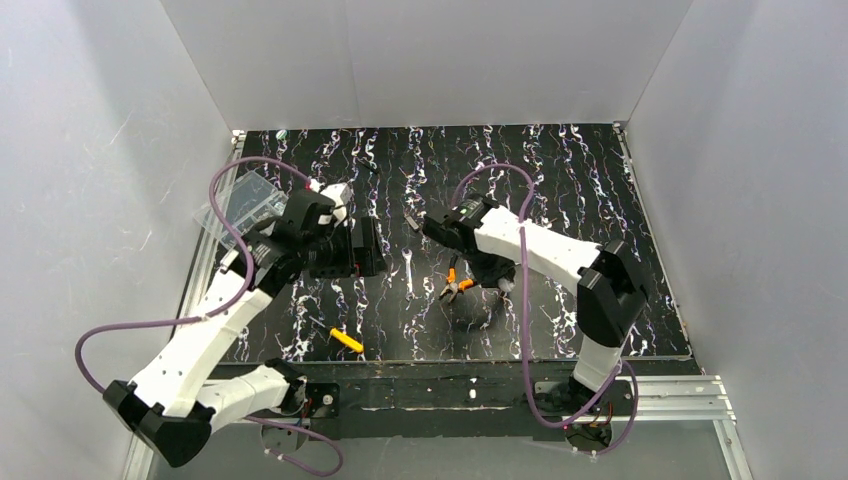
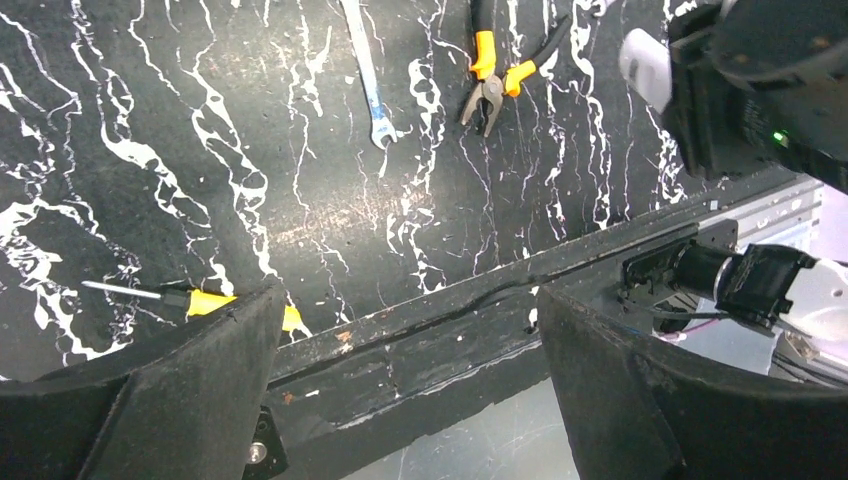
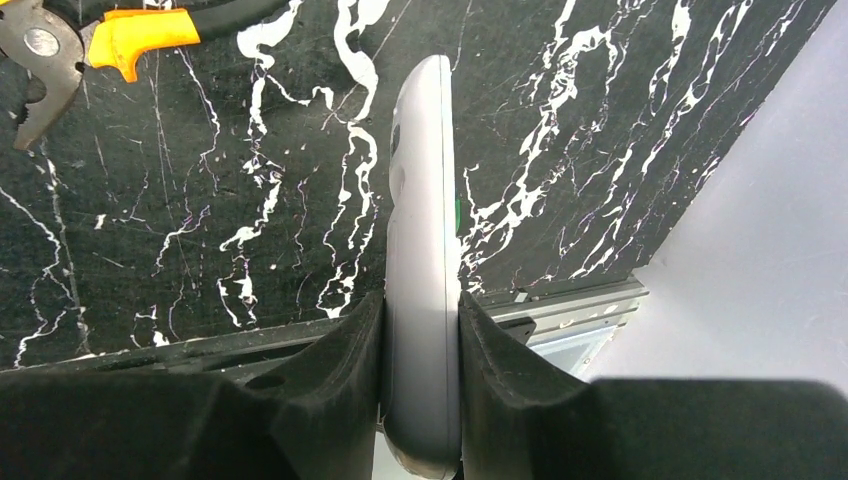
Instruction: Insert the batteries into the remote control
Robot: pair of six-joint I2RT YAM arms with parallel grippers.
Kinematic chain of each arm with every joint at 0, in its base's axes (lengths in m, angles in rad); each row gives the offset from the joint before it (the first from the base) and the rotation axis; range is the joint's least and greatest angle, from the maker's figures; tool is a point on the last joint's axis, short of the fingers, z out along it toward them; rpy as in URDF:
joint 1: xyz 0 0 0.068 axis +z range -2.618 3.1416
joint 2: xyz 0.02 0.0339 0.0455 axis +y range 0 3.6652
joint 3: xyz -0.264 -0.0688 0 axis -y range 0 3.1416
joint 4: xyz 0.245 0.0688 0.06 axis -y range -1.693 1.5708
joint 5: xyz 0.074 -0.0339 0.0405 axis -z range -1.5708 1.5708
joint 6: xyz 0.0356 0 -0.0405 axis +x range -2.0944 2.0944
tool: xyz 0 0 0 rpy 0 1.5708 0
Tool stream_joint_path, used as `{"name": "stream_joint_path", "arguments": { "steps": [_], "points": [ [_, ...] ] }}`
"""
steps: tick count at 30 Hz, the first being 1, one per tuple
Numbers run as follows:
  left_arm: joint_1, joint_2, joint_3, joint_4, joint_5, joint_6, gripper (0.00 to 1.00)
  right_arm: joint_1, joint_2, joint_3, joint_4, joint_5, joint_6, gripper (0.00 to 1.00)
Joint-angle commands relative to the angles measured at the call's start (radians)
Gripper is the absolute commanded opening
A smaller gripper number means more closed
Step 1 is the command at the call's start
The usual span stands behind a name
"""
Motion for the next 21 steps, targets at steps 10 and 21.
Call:
{"name": "stream_joint_path", "arguments": {
  "steps": [10,21],
  "points": [
    [0.008,-0.095,-0.071,0.049,0.068,0.037,0.98,0.044,0.134,0.002,0.028,0.044,-0.029,0.01],
    [0.009,-0.080,-0.078,0.082,0.123,0.021,0.98,0.052,0.188,0.013,0.106,0.031,-0.029,0.10]
  ]
}}
